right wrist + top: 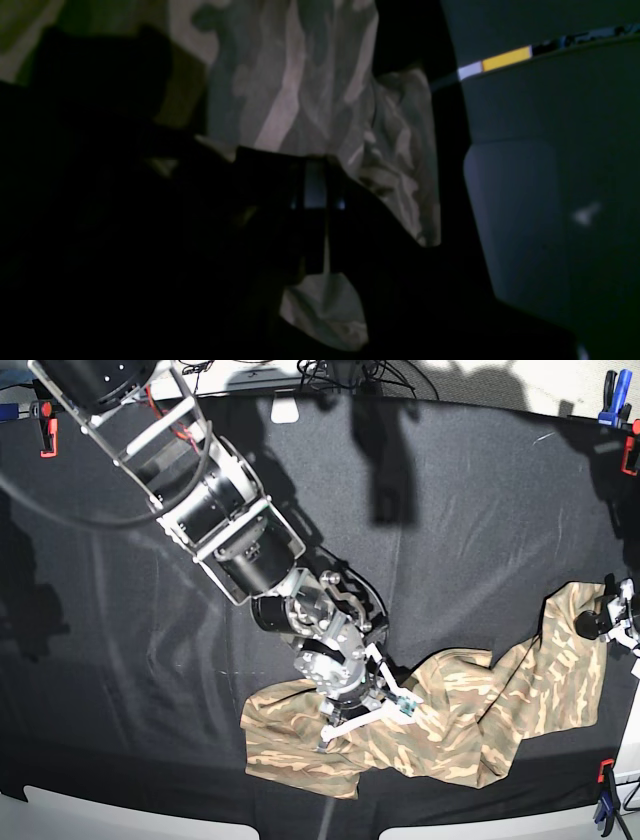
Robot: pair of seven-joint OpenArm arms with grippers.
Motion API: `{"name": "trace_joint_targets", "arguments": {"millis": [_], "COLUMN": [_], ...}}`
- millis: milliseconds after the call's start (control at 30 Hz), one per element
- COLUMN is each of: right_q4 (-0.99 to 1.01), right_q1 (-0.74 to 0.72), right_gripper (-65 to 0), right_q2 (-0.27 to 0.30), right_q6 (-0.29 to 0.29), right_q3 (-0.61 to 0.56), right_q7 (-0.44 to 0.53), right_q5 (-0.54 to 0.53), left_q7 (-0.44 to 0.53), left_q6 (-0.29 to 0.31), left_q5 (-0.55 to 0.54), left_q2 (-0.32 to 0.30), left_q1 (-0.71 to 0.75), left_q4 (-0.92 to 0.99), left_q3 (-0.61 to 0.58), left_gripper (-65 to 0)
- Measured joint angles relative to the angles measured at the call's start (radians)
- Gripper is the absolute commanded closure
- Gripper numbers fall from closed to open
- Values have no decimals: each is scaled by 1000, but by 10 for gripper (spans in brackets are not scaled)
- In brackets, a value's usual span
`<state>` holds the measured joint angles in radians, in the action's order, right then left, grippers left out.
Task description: Layout the t-shirt on the table in an organized manner, then fold the t-shirt properly
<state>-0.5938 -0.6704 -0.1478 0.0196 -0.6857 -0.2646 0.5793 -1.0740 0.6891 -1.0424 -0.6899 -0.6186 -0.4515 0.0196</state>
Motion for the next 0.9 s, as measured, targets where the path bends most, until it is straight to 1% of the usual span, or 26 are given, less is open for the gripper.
{"name": "trace_joint_targets", "arguments": {"millis": [233,300,433,500,633,667,700,733,767,800,833,867,900], "right_q4": [-77,-109,-200,-229,-239,-240,-242,-245,-246,-246,-246,-244,-239], "right_q1": [89,114,161,175,144,130,116,103,92,89,87,86,85], "right_gripper": [0,0,0,0,0,0,-69,-156,-230,-280,-301,-301,-301], "right_q2": [1,6,63,86,74,67,64,64,64,64,64,64,61], "right_q6": [0,-2,0,-1,4,0,-10,-34,-55,-57,-57,-61,-64], "right_q3": [-3,-31,-98,-106,-111,-111,-111,-111,-110,-111,-111,-110,-105], "right_q7": [-40,-64,-101,-124,-119,-100,-71,-30,6,16,7,-13,-34], "right_q5": [15,15,13,14,13,13,14,19,19,21,43,76,85], "left_q7": [0,0,-3,-3,-2,-2,-3,-3,-3,-3,-3,-3,-5], "left_q6": [0,0,0,0,0,0,0,0,0,0,0,0,0], "left_q5": [0,0,0,0,-4,-3,-3,-3,-3,-4,-3,-4,-4], "left_q2": [0,0,0,0,2,2,1,1,0,0,1,2,2], "left_q1": [0,0,0,0,0,0,0,0,0,0,0,0,0], "left_q4": [0,0,0,0,0,0,0,0,0,0,0,0,0], "left_q3": [0,0,0,0,0,0,0,0,0,0,0,0,0], "left_gripper": [0,0,0,0,0,0,0,0,0,0,0,0,0]}}
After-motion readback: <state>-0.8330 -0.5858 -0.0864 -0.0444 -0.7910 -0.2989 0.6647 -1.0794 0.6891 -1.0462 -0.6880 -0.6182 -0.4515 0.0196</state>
